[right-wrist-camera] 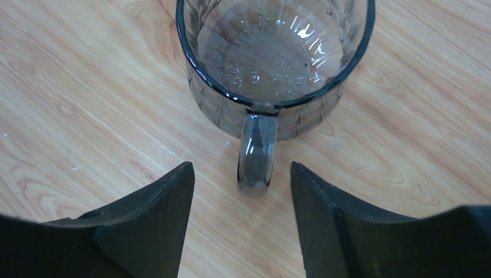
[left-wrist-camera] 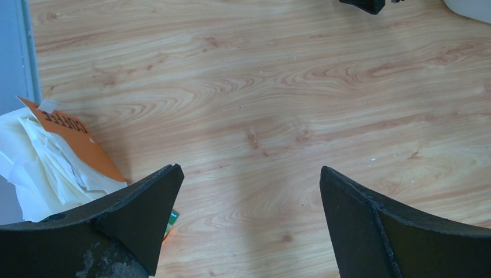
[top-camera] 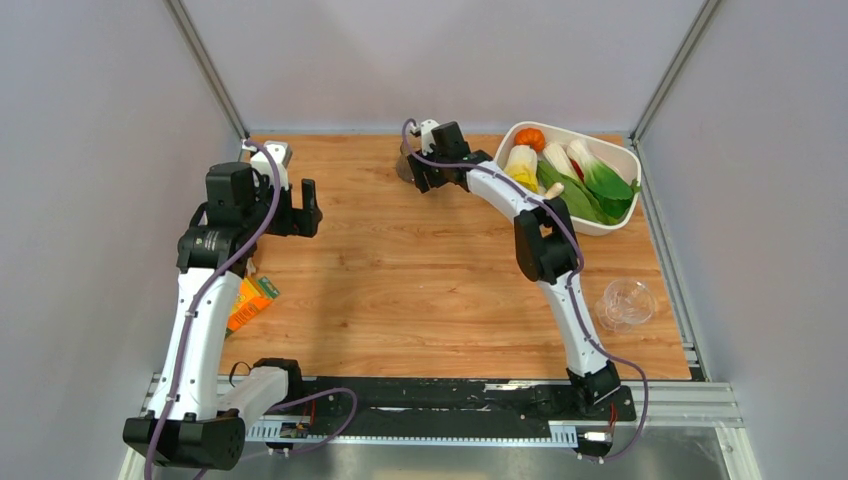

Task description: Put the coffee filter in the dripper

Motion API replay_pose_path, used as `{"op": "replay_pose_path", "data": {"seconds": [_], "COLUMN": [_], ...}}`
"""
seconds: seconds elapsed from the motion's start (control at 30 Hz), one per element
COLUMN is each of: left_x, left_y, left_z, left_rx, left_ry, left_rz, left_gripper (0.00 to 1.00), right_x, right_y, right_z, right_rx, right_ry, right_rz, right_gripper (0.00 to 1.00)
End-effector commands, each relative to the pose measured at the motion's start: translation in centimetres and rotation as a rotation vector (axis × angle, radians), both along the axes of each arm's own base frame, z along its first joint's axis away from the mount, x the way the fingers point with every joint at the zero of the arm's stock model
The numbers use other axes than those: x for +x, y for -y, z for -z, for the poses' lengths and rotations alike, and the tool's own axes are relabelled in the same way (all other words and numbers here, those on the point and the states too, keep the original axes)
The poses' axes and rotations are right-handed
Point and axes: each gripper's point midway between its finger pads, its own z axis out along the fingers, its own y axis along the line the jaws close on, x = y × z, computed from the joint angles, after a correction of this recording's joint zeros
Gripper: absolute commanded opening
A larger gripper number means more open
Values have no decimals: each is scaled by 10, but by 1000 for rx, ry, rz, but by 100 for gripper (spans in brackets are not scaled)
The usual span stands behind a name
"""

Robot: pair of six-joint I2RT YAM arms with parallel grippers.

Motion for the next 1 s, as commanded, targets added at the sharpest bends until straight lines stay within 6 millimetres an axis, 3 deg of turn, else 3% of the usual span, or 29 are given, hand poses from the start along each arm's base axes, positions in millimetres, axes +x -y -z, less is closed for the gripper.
{"op": "replay_pose_path", "data": {"seconds": [0.0, 0.3, 0.43, 0.6, 0.77, 0.87, 0.97], "left_x": [5, 8, 7, 2, -2, -7, -12], "left_y": [4, 2, 2, 7, 13, 20, 23], "left_z": [-6, -1, 1, 3, 2, 1, 5], "left_rx": [-35, -27, -29, -44, -78, -108, -115], "left_ry": [27, 16, 6, -6, 7, 24, 13], "left_rz": [6, -5, -8, 16, 38, 66, 85], "left_gripper": [100, 100, 100, 100, 100, 100, 100], "right_x": [24, 15, -4, -54, -132, -174, -213], "right_y": [-12, -13, -4, 7, 18, 27, 36], "right_z": [-23, -40, -48, -63, -67, -82, -84], "right_rx": [56, 52, 13, 0, 52, 101, 111], "right_ry": [89, 118, 122, 107, 49, 74, 102], "right_rz": [40, -27, -82, -214, -392, -460, -527], "right_gripper": [62, 17, 0, 0, 0, 0, 0]}}
